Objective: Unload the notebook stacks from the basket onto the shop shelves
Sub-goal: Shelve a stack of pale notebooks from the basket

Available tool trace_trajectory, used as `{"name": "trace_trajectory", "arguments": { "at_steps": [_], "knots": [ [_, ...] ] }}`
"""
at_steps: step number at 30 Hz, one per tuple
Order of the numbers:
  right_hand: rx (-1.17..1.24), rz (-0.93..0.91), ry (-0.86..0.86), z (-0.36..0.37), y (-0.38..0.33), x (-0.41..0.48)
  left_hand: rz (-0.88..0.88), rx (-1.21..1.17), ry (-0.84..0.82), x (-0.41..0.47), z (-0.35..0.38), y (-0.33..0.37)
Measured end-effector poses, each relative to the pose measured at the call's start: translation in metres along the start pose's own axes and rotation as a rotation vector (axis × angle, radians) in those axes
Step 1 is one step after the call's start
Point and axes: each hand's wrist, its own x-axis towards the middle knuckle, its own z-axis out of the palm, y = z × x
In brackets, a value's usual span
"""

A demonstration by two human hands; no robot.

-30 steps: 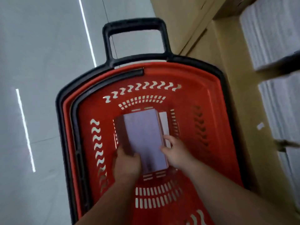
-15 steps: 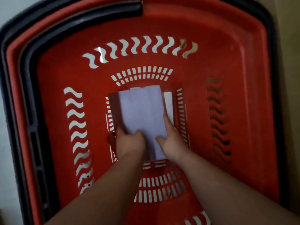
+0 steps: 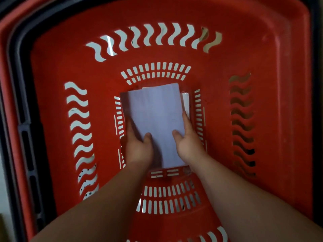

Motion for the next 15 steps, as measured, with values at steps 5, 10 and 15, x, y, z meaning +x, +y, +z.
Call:
{"name": "trace_trajectory", "arguments": {
  "at_steps": [5, 10, 15],
  "knots": [
    [-0.085, 0.057, 0.066, -0.003, -0.004, -0.001, 0.036, 0.079, 0.054, -0.006, -0.005, 0.006],
    [-0.053, 0.136, 0.104, -0.014, -0.015, 0.008, 0.062, 0.119, 0.045, -0.020, -0.005, 0.022],
    [-0.041, 0.182, 0.086, -0.020, -0.033, -0.003, -0.003, 0.049, -0.014, -0.034, -0.023, 0.037]
  ]
}}
